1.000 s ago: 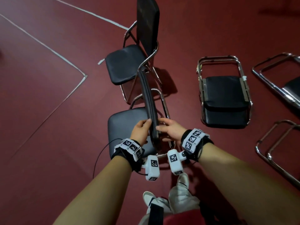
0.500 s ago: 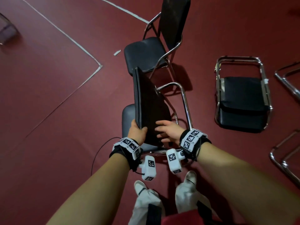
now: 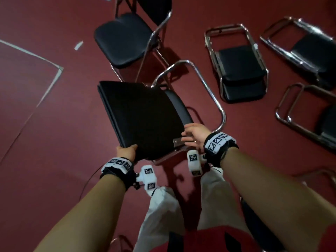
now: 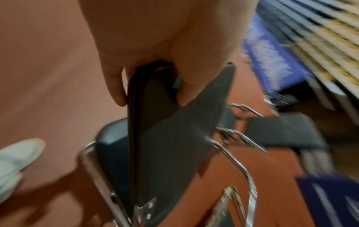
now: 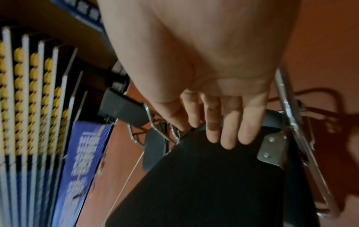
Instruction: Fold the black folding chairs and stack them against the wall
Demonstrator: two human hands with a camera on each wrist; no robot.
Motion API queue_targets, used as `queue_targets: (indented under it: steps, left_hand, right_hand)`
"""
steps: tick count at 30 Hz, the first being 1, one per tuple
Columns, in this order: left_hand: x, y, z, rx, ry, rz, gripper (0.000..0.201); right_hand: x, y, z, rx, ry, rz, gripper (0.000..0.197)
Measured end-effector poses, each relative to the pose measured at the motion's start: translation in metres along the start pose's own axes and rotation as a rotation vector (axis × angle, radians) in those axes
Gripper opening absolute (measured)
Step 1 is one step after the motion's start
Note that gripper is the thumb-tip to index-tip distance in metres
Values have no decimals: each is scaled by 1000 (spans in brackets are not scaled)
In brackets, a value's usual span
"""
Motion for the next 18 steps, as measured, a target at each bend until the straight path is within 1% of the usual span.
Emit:
queue_targets:
  steps: [3,5,8,10,12,14,17,18]
  left_hand:
    - [32,15,28,30,82,-17,51]
    - [51,20,45,29,113,-10,54]
    - [70,21,66,32,108,-53,58]
    - [81,22,79,55,119,-90,57]
    - [94,24,93,73,134,-126,59]
    - [108,25,110,67,136,-179,61]
    - [128,21,129,57,120,-223,62]
    - [135,20,136,51,118,-240,61]
  right_hand:
    - [-41,4,-3,-75,-74,99,17]
    - [-66,8,-3,-112,-100,133,22]
    - [-96,18,4,-179,-123,180,17]
    - [-109,24,14,-218,-108,257,17]
    - [-121,21,31,-180,-102,326,21]
    - [-129,19,49,-190,-105,401,26]
    - [-141,33,72,-316,-114,412,32]
    - [-146,36,82,-349,-134,420,42]
Point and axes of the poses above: each hand's wrist, its own z-axis towards the middle knuckle, its own y-axis out of the back of the hand, x = y × z, the point moved 7 cm from there along z, towards the middle knuckle, and after that the axes turned 9 degrees about z, right-handed, at the moved point
